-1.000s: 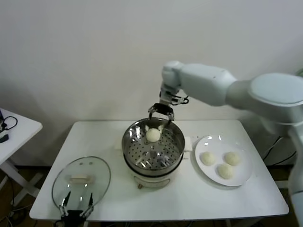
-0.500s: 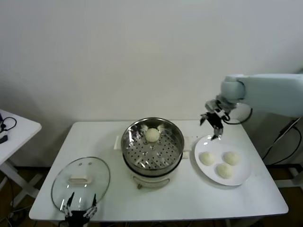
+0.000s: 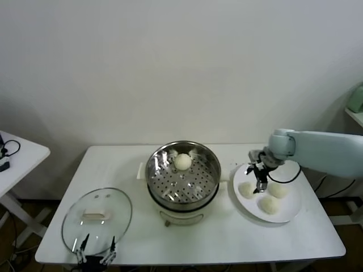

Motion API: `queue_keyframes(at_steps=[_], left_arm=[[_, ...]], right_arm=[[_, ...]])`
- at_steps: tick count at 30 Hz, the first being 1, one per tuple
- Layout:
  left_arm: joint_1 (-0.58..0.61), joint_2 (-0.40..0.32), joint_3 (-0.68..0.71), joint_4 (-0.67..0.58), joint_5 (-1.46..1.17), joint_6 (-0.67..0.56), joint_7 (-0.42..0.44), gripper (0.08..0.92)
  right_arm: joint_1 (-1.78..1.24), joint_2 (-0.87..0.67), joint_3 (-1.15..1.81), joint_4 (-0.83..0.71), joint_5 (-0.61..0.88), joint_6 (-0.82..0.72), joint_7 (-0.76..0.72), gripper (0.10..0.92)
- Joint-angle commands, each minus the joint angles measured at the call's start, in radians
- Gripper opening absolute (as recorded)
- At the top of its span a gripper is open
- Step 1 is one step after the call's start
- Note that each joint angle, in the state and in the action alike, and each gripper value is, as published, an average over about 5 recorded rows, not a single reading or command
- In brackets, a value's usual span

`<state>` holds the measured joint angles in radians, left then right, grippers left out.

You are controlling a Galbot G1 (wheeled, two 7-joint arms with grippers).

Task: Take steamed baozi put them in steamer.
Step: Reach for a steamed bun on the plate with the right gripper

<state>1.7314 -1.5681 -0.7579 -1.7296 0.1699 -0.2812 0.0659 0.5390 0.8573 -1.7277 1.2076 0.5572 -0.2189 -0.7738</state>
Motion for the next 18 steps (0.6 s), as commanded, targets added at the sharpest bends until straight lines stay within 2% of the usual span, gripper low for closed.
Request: queue_keyframes(at_steps=[1,10,18], left_arm=[[-0.001,0.002,0.001,0.006,0.003,-0.001,0.000,0.823],[-0.005,0.002,0.001,0.019,0.009,-0.005,-0.001,0.823],[-0.010,0.004,-0.002,0.023,0.011,-0.007,-0.005,0.823]], right_arm=[[-0.153,0.009,0.113,-0.090,-0.044,-0.049,0.030,0.823],[-0.180,0.021,0.137,-0.118,-0.087,-0.056,0.032,0.818],[-0.199,0.032,0.176,-0.131,-0.091,-0.062,0.042,0.703]])
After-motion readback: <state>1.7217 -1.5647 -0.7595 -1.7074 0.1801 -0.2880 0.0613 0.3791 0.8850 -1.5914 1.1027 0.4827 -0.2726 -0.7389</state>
